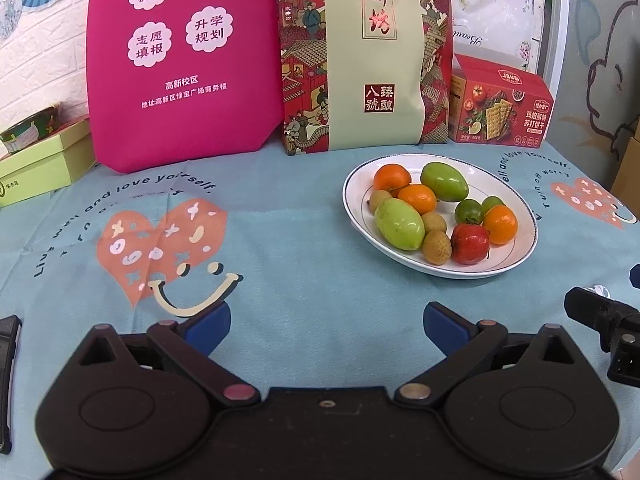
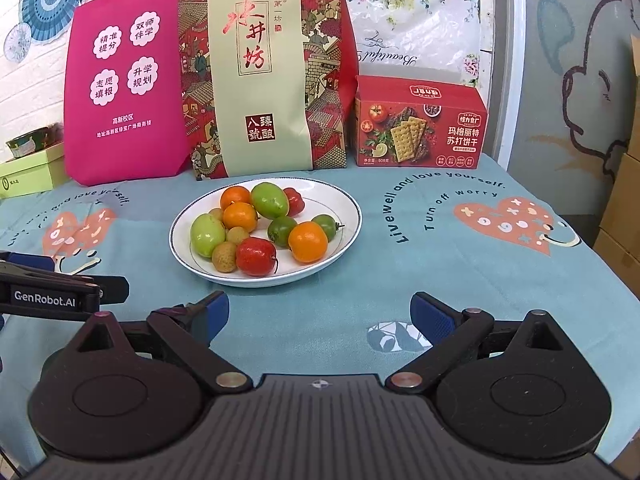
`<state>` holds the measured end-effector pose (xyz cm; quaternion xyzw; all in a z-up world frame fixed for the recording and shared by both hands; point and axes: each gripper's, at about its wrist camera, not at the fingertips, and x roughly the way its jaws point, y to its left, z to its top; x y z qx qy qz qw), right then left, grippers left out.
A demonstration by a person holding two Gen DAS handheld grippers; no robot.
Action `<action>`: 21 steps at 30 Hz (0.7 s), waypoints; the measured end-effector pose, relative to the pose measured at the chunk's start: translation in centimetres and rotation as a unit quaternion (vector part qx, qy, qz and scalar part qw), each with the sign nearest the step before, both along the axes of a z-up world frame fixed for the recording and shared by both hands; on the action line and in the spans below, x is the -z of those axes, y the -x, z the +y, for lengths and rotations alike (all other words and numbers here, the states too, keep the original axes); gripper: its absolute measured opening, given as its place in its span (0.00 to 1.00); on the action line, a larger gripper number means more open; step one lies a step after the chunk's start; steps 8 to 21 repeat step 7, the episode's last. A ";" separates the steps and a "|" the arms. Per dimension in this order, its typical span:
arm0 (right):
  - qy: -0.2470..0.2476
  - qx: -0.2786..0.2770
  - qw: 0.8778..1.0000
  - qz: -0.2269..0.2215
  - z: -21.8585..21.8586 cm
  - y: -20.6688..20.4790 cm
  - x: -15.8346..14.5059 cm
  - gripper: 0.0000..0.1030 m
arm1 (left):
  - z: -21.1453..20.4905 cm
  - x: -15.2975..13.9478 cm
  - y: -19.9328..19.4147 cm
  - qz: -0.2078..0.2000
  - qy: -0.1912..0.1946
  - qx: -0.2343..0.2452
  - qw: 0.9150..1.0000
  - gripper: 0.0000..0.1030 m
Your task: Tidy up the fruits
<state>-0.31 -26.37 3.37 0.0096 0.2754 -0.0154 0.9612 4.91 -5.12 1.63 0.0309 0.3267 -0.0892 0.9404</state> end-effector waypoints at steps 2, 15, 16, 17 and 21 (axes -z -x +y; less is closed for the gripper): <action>-0.001 0.000 1.000 0.000 0.0 0.0 0.0 1.00 | 0.0 0.0 0.0 0.000 0.001 0.000 1.000 1.00; 0.000 0.002 1.000 0.000 0.0 0.0 0.0 1.00 | -0.1 0.0 0.0 0.000 0.001 0.000 1.000 1.00; 0.000 0.002 1.000 0.000 0.0 0.0 0.0 1.00 | -0.1 0.0 0.0 0.000 0.001 0.000 1.000 1.00; 0.000 0.002 1.000 0.000 0.0 0.0 0.0 1.00 | -0.1 0.0 0.0 0.000 0.001 0.000 1.000 1.00; 0.000 0.002 1.000 0.000 0.0 0.0 0.0 1.00 | -0.1 0.0 0.0 0.000 0.001 0.000 1.000 1.00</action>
